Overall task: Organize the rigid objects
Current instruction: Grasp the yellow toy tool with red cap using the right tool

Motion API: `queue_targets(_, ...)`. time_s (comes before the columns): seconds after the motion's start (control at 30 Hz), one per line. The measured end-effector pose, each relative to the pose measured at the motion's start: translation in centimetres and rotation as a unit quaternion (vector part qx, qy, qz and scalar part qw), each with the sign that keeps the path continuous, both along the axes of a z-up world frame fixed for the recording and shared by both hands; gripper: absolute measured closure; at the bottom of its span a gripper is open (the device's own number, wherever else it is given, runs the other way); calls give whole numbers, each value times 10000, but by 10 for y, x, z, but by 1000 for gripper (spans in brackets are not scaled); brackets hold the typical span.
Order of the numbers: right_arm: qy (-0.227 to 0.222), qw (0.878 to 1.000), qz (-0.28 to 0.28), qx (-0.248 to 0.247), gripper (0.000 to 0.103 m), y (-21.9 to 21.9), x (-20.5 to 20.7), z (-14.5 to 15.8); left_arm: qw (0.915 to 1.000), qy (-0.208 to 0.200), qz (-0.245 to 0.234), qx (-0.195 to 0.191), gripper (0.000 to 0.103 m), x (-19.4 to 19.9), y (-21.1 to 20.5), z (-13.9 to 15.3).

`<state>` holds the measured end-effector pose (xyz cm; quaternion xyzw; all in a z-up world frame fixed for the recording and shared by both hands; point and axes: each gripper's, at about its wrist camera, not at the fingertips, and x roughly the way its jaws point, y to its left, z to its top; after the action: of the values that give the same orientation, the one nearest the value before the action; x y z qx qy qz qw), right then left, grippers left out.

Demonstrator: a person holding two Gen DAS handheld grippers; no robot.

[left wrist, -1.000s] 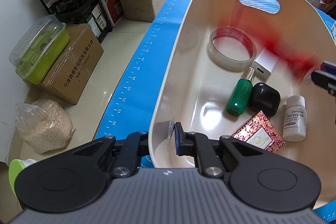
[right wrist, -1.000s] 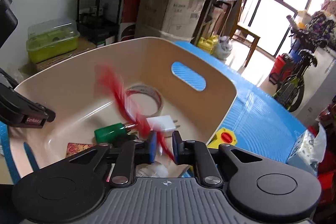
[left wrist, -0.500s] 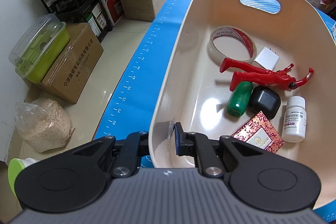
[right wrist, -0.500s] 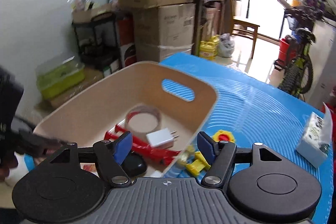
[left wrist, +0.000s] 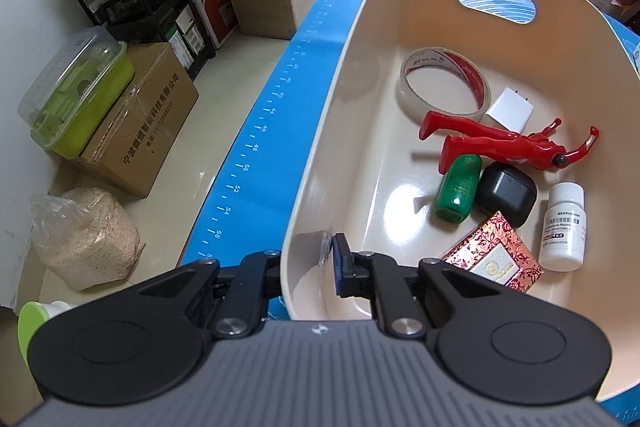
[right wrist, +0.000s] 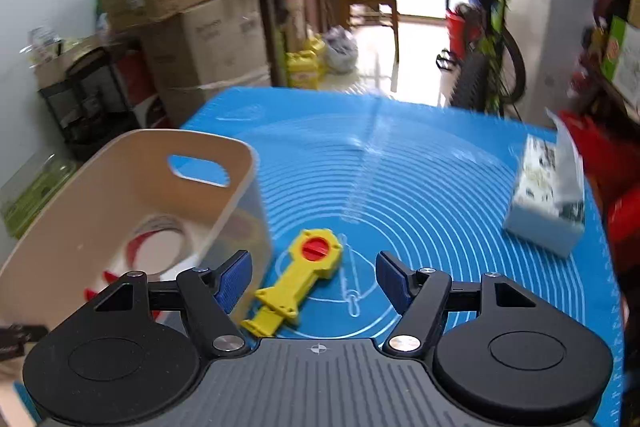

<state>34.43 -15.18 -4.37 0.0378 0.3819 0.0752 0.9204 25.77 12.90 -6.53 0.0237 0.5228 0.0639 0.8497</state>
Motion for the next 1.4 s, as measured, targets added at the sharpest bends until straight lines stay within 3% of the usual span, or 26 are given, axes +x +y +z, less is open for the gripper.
queue_targets(0.3,476,9983,-202,286,29,-11,40,-57,10000,26,-14,-22,87,1,3,0)
queue_targets(0.5,535,9980,-6,323,29,-3,56,-76,10000,32,-21,-9,87,2,2,0)
queue_targets(0.7,537,9946,-197,871,28,-14,66,-84,10000,29,-24,12,87,2,0,-1)
queue_targets(0.8,500,9945,-215,898,28,-13,69,-86,10000,31,-25,6,87,2,0,-1)
queue_targets(1.23,710,9972,-46,210,34,6,73,-80,10000,36,-8,34,87,1,-1,-2)
queue_targets(1.33,809,9967,15,117,56,15,74,-74,10000,38,-5,21,87,0,0,-2)
queue_targets(1.4,792,9968,-3,-104,57,23,71,-71,10000,40,-4,16,87,0,1,-1)
